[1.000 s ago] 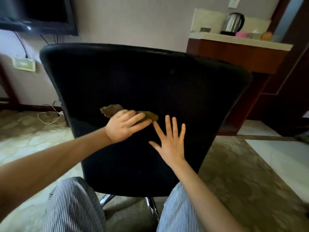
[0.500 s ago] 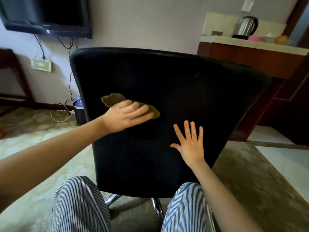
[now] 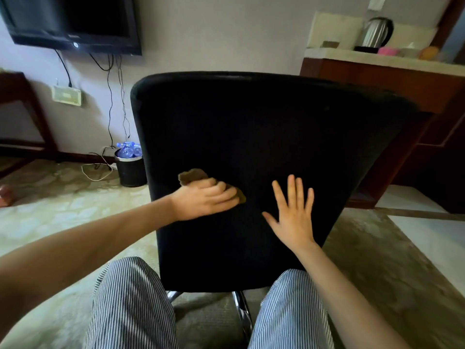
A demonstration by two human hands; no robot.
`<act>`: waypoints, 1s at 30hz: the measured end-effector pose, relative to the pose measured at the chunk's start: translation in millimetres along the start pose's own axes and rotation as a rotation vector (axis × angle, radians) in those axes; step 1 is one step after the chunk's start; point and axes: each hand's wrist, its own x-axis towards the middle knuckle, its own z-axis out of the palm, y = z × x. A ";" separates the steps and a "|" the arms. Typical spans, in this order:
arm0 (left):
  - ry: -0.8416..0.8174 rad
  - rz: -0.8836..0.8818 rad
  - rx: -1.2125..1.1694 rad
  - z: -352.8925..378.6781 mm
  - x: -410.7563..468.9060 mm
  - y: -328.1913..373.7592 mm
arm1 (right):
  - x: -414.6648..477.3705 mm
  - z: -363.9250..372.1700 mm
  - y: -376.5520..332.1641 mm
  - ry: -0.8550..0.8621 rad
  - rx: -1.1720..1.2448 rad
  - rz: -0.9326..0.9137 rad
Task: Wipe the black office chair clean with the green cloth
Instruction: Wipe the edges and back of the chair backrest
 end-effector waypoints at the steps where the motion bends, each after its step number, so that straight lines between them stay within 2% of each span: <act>1: 0.028 -0.025 0.017 -5.5 2.7 -12.3 | 4.1 -1.8 -6.5 0.016 0.020 -0.037; 6: 0.155 -0.234 0.020 -22.8 5.5 -42.2 | 34.6 -5.3 -47.4 0.013 0.075 -0.117; 10: 0.107 -0.267 -0.036 -9.7 -15.2 -14.2 | 44.6 3.1 -51.5 0.049 0.015 -0.121; 12: 0.039 -0.232 -0.064 -1.3 -34.7 0.8 | 47.0 4.5 -49.3 0.079 0.028 -0.137; 16: -0.077 -0.003 -0.038 4.3 -67.5 10.3 | 50.7 5.8 -52.2 0.096 0.023 -0.158; 19: -0.062 0.061 0.047 -5.7 -68.0 -16.7 | 51.5 7.7 -49.9 0.093 0.000 -0.166; 24: 0.085 -0.209 0.082 -34.1 -56.5 -67.5 | 52.1 8.9 -45.0 0.006 -0.024 -0.158; 30: 0.111 -0.405 -0.010 -26.1 -58.9 -36.6 | 51.1 3.9 -38.6 0.000 -0.035 -0.171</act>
